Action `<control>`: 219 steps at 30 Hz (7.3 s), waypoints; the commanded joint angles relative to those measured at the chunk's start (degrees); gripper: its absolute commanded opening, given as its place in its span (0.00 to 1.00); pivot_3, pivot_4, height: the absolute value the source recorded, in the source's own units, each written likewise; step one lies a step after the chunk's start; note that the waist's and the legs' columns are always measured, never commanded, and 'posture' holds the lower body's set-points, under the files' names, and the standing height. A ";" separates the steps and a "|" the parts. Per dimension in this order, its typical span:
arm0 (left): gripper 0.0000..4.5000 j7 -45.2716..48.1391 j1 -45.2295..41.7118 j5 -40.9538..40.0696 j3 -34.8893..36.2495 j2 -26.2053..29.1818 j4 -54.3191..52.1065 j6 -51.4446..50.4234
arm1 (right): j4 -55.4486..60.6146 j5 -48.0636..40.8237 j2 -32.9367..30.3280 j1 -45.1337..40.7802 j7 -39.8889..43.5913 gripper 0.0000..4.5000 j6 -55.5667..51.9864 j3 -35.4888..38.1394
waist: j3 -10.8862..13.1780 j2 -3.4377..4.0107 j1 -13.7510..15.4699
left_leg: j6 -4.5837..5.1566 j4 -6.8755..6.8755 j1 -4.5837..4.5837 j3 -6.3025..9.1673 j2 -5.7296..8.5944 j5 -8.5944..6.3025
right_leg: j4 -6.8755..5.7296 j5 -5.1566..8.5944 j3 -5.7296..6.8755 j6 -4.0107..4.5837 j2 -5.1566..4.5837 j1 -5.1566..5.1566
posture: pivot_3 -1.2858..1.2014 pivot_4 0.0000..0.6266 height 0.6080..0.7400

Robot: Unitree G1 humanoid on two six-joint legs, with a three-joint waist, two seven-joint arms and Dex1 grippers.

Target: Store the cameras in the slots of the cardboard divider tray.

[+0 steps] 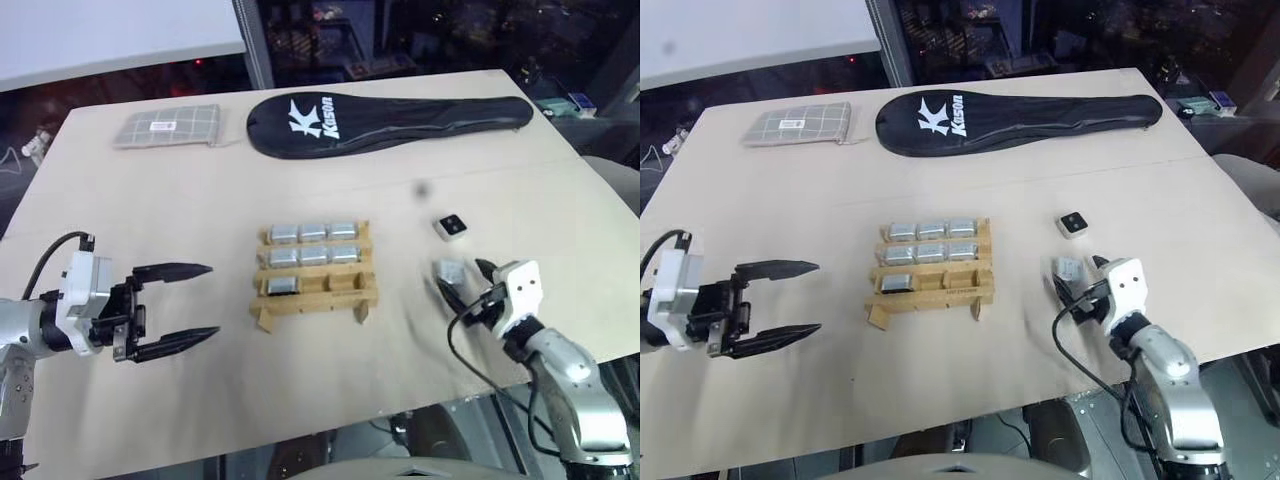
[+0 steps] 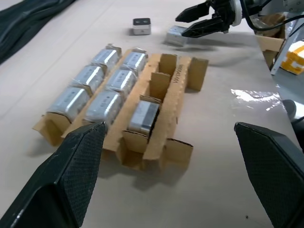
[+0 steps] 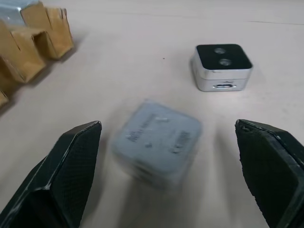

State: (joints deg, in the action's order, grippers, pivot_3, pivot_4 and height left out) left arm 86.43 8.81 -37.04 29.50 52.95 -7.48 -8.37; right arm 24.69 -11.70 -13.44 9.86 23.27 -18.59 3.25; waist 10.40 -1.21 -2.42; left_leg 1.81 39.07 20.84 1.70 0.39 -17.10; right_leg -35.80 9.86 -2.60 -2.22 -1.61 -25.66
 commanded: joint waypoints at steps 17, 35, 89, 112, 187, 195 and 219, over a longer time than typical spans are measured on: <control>1.00 1.43 -0.70 0.64 1.80 2.61 1.77 0.83 | -6.50 4.28 8.95 -0.28 -10.82 0.99 6.30 -5.01 | -0.10 -0.16 -0.07 | 0.00 -0.01 -0.01 0.07 -0.02 0.00 | 0.00 0.00 0.06 0.01 0.02 0.00 | 0.52 0.24 1.00; 1.00 0.51 -1.67 -0.13 0.90 2.37 1.64 0.02 | -6.72 8.09 2.96 2.78 -9.00 0.45 11.61 -4.48 | -0.17 -0.27 0.15 | 0.00 -0.01 0.01 0.08 0.05 0.00 | 0.01 0.01 0.07 0.01 -0.08 0.01 | 0.52 0.24 1.00; 0.16 -10.50 -40.63 -1.45 -27.84 -9.40 5.74 -31.46 | -48.84 32.73 -6.83 -56.36 8.87 0.45 72.50 -28.70 | -0.09 -0.24 -0.05 | -0.17 0.05 0.16 0.30 0.42 0.10 | -0.09 -0.40 0.21 0.13 -0.20 -0.02 | 0.52 0.24 1.00; 0.16 -10.32 -31.51 2.05 -26.95 -13.59 0.30 -17.29 | -8.27 -44.76 -39.30 -12.78 35.03 0.97 9.59 -5.05 | -0.08 -0.24 0.83 | 0.05 0.17 0.03 0.33 0.34 -0.01 | -0.04 -0.34 0.23 0.08 -0.26 0.23 | 0.52 0.24 1.00; 0.16 -4.08 -32.66 16.00 -33.89 -18.97 22.18 8.69 | -26.38 -27.89 -25.72 -8.35 62.81 0.97 27.48 11.32 | -0.27 0.08 1.69 | 0.05 0.30 -0.37 0.11 0.31 -0.01 | -0.06 -0.22 0.21 -0.18 -0.14 0.61 | 0.52 0.24 1.00; 0.68 -5.03 -33.61 13.84 -32.19 -19.19 20.68 4.82 | -26.77 -27.59 -25.50 -8.51 62.81 1.00 27.67 11.41 | -0.27 0.08 1.69 | 0.05 0.29 -0.39 0.16 0.30 -0.01 | -0.06 -0.22 0.21 -0.19 -0.14 0.63 | 0.52 0.24 1.00; 0.99 -12.86 -17.71 -6.35 -4.37 2.42 -14.64 -19.46 | -22.33 -1.95 -8.14 -22.08 8.09 1.00 10.26 1.83 | -0.16 0.08 1.36 | 0.01 0.14 0.06 0.27 0.17 0.00 | -0.10 -0.27 0.19 -0.03 -0.08 0.09 | 0.52 0.24 1.00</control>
State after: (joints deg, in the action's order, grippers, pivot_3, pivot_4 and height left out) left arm 74.32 -9.32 -41.78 22.40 54.44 -19.50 -27.11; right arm -0.68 -15.46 -21.40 -11.45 35.02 -6.44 4.84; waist 10.24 -1.13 -1.06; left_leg 1.80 39.21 20.96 1.93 0.58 -17.09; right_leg -35.90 9.51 -2.44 -2.15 -1.73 -25.63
